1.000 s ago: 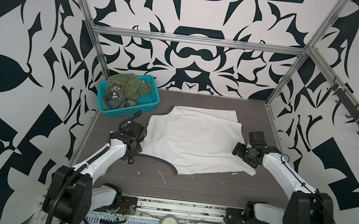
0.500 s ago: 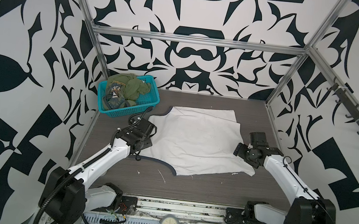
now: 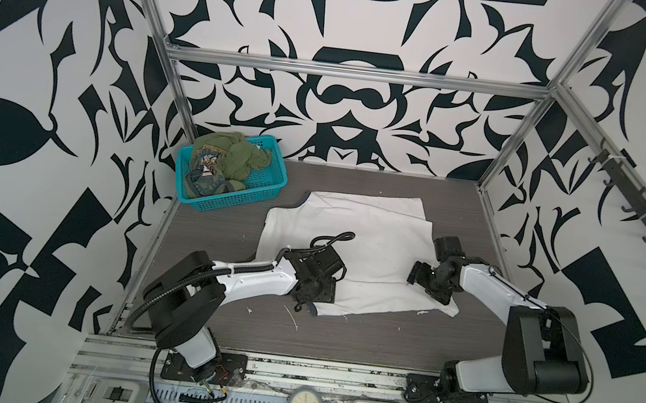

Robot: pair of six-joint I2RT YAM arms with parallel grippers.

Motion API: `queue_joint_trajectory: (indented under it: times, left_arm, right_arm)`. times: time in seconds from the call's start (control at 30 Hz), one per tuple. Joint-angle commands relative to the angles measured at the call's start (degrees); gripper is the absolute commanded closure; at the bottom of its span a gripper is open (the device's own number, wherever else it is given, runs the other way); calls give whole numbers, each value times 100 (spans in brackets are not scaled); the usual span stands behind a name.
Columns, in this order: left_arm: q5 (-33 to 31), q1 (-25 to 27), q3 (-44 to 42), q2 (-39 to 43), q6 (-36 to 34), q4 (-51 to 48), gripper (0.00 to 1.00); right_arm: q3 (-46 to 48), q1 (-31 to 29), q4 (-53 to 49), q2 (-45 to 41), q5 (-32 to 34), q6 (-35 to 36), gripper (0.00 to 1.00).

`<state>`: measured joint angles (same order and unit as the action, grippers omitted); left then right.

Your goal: Fold and stack the tank tops

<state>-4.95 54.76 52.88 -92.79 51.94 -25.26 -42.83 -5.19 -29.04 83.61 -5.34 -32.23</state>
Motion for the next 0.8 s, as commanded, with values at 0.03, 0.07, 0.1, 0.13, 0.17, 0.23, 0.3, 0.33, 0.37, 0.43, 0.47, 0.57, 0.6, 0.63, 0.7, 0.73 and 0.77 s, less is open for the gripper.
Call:
queue_joint_trajectory:
  times: [0.03, 0.07, 0.1, 0.13, 0.17, 0.23, 0.3, 0.33, 0.37, 0.43, 0.47, 0.57, 0.6, 0.63, 0.7, 0.73, 0.77]
  left_arm:
    - [440, 140, -193, -354, 171, 75, 28]
    - [467, 224, -219, -405, 179, 44, 27]
    - [466, 313, -240, -427, 182, -5, 27]
    - [455, 430, -249, -444, 180, -65, 26]
    - [474, 541, -244, -457, 167, -109, 26]
    - [492, 701, -235, -459, 131, -181, 24]
    - [540, 793, -222, -425, 99, -190, 23]
    - [553, 829, -206, -379, 67, -189, 22]
    - [548, 866, -187, -331, 32, -181, 21]
    - [511, 904, -99, -203, -99, -190, 20]
    - [489, 904, -60, -113, -150, -179, 19]
    - [282, 882, 54, 186, -320, -121, 17]
    - [157, 820, 134, 284, -419, -116, 17]
    - [-9, 733, 230, 390, -541, -144, 17]
    - [-190, 407, 369, 505, -685, -161, 17]
    - [-157, 165, 429, 492, -751, -140, 17]
    - [-127, -42, 483, 434, -790, -104, 17]
  right_arm:
    - [-115, 32, -415, 74, 638, -270, 13]
    - [-80, 92, -558, 48, 788, -352, 12]
    - [-32, 162, -666, 22, 867, -423, 11]
    - [50, 289, -752, -45, 882, -486, 10]
    - [150, 459, -794, -140, 833, -524, 10]
    - [413, 819, -810, -370, 717, -577, 9]
    - [614, 1173, -853, -622, 623, -634, 9]
    - [688, 1324, -845, -765, 531, -675, 9]
    - [697, 1402, -929, -879, 540, -720, 9]
    - [642, 1554, -1098, -1192, 750, -765, 8]
    - [613, 1582, -1125, -1375, 892, -793, 8]
    - [328, 1576, -1201, -1788, 1246, -776, 8]
    - [198, 1571, -1155, -1896, 1244, -729, 8]
    - [91, 1494, -1041, -1964, 1123, -684, 9]
    - [-158, 1104, -678, -1911, 915, -476, 10]
    - [-384, 769, -609, -1740, 1012, -422, 11]
    - [-601, 484, -604, -1517, 1122, -393, 10]
